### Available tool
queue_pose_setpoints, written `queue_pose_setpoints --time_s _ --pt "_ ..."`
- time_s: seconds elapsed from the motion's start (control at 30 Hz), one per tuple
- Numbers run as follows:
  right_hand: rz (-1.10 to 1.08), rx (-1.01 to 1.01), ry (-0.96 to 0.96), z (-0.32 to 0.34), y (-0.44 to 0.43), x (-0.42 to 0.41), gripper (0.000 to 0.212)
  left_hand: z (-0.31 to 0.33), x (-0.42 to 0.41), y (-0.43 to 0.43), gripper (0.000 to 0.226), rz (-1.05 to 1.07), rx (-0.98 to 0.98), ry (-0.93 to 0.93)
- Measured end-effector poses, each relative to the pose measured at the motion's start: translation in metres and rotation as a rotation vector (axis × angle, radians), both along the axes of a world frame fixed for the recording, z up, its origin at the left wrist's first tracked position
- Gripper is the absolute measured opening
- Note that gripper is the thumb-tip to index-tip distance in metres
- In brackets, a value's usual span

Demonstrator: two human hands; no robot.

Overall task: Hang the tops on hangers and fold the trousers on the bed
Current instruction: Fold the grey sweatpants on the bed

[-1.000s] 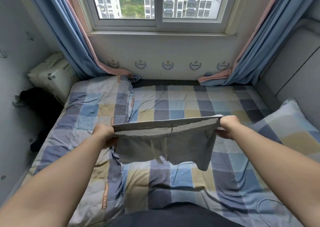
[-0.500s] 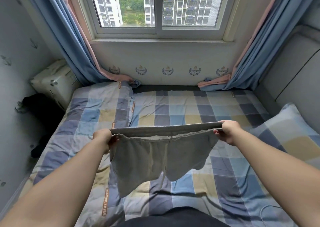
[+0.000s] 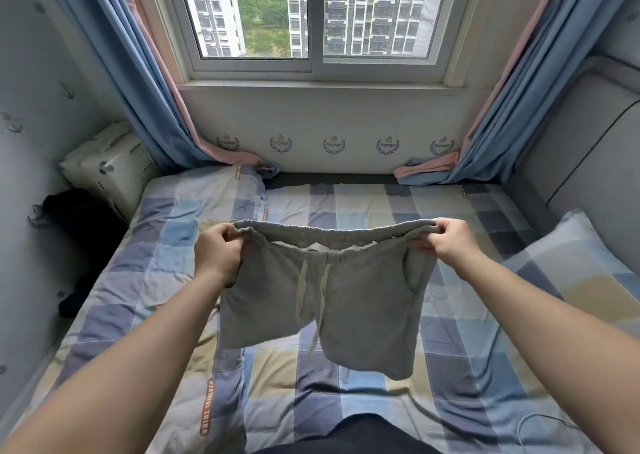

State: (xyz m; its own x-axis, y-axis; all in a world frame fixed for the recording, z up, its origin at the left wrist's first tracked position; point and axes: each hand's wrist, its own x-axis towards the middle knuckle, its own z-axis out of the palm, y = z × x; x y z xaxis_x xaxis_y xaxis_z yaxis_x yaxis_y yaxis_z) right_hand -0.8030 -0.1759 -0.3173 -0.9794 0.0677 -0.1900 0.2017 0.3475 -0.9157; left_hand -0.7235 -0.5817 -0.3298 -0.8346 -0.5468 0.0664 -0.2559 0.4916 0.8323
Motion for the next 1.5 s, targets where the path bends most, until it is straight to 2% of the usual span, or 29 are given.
queue_pose_setpoints --time_s 0.1,0.17,0.2,0.3,0.37,0.43,0.47,0.53,0.6,0.67,0.8,0.9,1.0,1.07,1.23,1.33,1.37,1.4,1.5 --pt "0.021 0.444 0.159 0.004 0.002 0.001 0.02 0.0 0.0 -0.002 0.027 0.011 -0.083 -0.053" --pt "0.038 0.592 0.169 0.005 0.006 0.001 0.023 -0.003 0.0 -0.003 0.025 0.044 -0.188 -0.126" --pt "0.041 0.584 0.143 0.005 0.007 0.001 0.024 -0.004 -0.001 -0.005 0.024 0.042 -0.191 -0.131" --pt "0.007 0.362 0.055 0.006 0.009 -0.001 0.014 0.001 -0.002 -0.002 0.022 -0.042 0.055 -0.073" --pt "-0.018 0.3 0.022 0.007 0.01 -0.001 0.022 0.002 -0.004 -0.002 0.021 -0.013 0.184 -0.123" --pt "-0.03 0.293 -0.014 0.011 0.008 0.0 0.033 0.005 -0.004 0.001 0.018 0.079 0.46 -0.226" --pt "-0.028 0.295 -0.036 0.014 0.004 0.001 0.033 0.009 -0.003 0.007 0.019 0.101 0.652 -0.301" --pt "-0.015 0.258 -0.072 0.023 -0.011 0.007 0.027 0.02 0.001 0.023 0.03 0.096 0.902 -0.42" --pt "0.015 0.152 -0.103 0.033 -0.03 0.016 0.016 0.026 0.0 0.041 0.037 0.067 1.002 -0.423" --pt "0.101 0.054 -0.144 0.045 -0.05 0.027 0.012 0.031 0.001 0.06 0.031 0.028 1.028 -0.372" --pt "0.357 -0.047 -0.155 0.064 -0.079 0.045 0.02 0.042 0.007 0.103 0.017 -0.16 0.936 -0.173" --pt "0.427 -0.09 -0.101 0.075 -0.091 0.054 0.022 0.057 0.014 0.127 0.016 -0.367 0.832 -0.114" --pt "0.469 -0.117 -0.065 0.082 -0.091 0.059 0.02 0.058 0.017 0.129 0.053 -0.547 0.696 -0.097" --pt "0.518 -0.133 -0.079 0.084 -0.087 0.061 0.02 0.054 0.02 0.13 0.067 -0.635 0.607 -0.075" --pt "0.537 -0.121 -0.072 0.078 -0.075 0.067 0.02 0.043 0.025 0.146 0.059 -0.616 0.484 -0.002" --pt "0.538 0.014 0.042 0.069 -0.059 0.064 0.019 0.039 0.026 0.147 0.047 -0.559 0.428 -0.06" --pt "0.522 0.095 0.088 0.064 -0.051 0.062 0.024 0.037 0.027 0.145 0.044 -0.556 0.435 -0.078" --pt "0.518 0.177 0.114 0.059 -0.045 0.06 0.04 0.037 0.028 0.142 0.041 -0.564 0.454 -0.092" --pt "0.626 0.367 0.109 0.048 -0.038 0.062 0.104 0.042 0.028 0.135 0.038 -0.659 0.501 -0.112"
